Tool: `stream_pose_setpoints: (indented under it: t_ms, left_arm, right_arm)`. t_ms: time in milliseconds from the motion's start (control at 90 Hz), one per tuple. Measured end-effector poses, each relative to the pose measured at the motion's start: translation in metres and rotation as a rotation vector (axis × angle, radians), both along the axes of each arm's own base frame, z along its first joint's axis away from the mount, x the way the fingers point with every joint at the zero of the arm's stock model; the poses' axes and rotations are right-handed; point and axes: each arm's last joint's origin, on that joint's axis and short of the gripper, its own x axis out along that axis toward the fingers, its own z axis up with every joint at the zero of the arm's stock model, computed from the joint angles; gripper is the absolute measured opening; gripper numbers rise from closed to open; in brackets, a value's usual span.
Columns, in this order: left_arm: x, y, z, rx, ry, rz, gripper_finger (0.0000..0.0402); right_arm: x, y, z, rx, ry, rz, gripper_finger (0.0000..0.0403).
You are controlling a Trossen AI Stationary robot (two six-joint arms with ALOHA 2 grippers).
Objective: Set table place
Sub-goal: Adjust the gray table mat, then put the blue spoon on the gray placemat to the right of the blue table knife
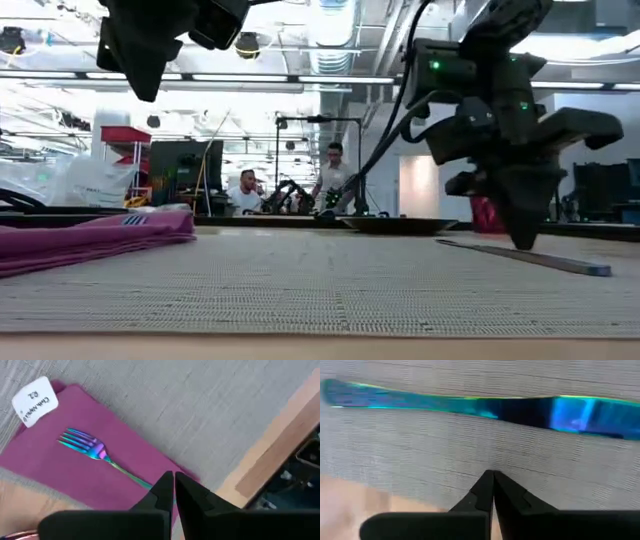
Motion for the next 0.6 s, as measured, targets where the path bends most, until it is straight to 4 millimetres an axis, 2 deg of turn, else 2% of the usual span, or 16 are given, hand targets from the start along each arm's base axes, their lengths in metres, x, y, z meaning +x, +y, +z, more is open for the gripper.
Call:
stream_pose_setpoints:
  t_ms: [100,278,356,456,600]
  left_arm:
    - [-0.001,0.0,0.0,0.025,0.004,0.039,0.0]
    - [-0.01,-0.005,-0.001,0.086,0.049,0.088,0.0]
    - [-0.029,-0.011,0.002,0.201,0.126,0.201,0.0]
    - [-0.063,-0.021,0.014,0.333,0.142,0.499,0.0]
    - [-0.103,-0.048,0.018,0.289,0.112,0.855,0.0003]
  right_arm:
    - [-0.005,-0.002,0.019,-0.001,-0.064,-0.008,0.0]
    - [-0.031,-0.004,0.074,-0.028,-0.188,-0.018,0.0]
    - [-0.047,-0.008,0.093,-0.039,-0.238,-0.036,0.0]
    - [-0.067,-0.015,0.111,-0.041,-0.271,-0.083,0.0]
    - [-0.09,-0.023,0.128,-0.028,-0.31,-0.208,0.0]
